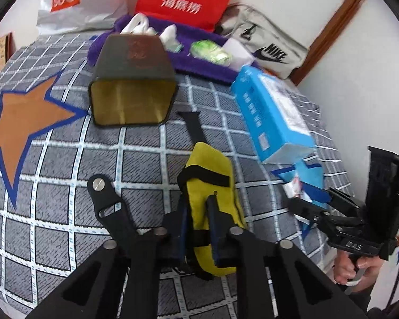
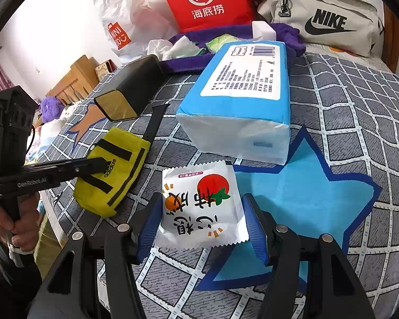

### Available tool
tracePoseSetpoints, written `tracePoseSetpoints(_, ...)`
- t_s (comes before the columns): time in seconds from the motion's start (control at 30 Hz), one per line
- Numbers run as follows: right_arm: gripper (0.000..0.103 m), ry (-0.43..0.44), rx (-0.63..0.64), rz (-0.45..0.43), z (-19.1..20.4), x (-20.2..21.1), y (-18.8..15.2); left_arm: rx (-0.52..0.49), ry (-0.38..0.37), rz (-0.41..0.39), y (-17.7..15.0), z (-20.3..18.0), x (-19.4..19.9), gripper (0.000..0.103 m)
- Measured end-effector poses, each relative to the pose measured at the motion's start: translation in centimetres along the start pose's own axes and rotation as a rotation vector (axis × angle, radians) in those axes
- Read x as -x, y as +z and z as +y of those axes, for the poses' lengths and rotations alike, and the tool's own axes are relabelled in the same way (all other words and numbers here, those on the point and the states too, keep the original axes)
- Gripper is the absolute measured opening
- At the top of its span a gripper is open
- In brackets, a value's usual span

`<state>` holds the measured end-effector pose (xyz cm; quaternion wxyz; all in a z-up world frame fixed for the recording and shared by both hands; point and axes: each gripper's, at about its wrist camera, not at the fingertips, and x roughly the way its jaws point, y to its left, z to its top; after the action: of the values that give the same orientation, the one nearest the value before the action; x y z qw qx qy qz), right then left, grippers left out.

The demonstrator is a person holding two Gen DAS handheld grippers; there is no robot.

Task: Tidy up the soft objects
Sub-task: 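Lift the yellow pouch with the left gripper while the right gripper lifts the snack packet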

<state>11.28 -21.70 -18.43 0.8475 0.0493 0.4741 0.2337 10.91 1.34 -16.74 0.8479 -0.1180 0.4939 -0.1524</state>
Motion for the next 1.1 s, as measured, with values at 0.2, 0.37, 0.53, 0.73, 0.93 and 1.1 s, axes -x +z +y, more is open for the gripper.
tracePoseSetpoints(0.2, 0.059, 0.0, 0.006, -0.02, 0.5, 1.1, 0.6, -0.021, 0.005, -0.046, 0.6, -0.7, 2.2, 0.009)
tracePoseSetpoints(0.37, 0.059, -0.007, 0.014, -0.037, 1.1, 2.2, 1.1, -0.012, 0.011, -0.078, 1.2, -0.6, 3.9, 0.009)
tracePoseSetpoints(0.53, 0.059, -0.019, 0.025, -0.059, 1.7, 3.5, 1.8, -0.002, 0.039, -0.111, 1.9, -0.1, 5.3, 0.009)
tracePoseSetpoints(0.73, 0.059, -0.031, 0.027, -0.087, 1.9, 4.9, 3.0, 0.02, 0.062, -0.131, 2.7, 0.6, 6.2, 0.009)
tracePoseSetpoints(0.93, 0.059, -0.044, 0.04, -0.116, 2.3, 6.1, 4.7, 0.02, 0.076, -0.152, 3.8, 0.7, 7.2, 0.009)
tracePoseSetpoints(1.1, 0.059, -0.043, 0.05, -0.138, 2.7, 6.6, 6.4, 0.024, 0.087, -0.184, 5.1, 0.6, 8.4, 0.009)
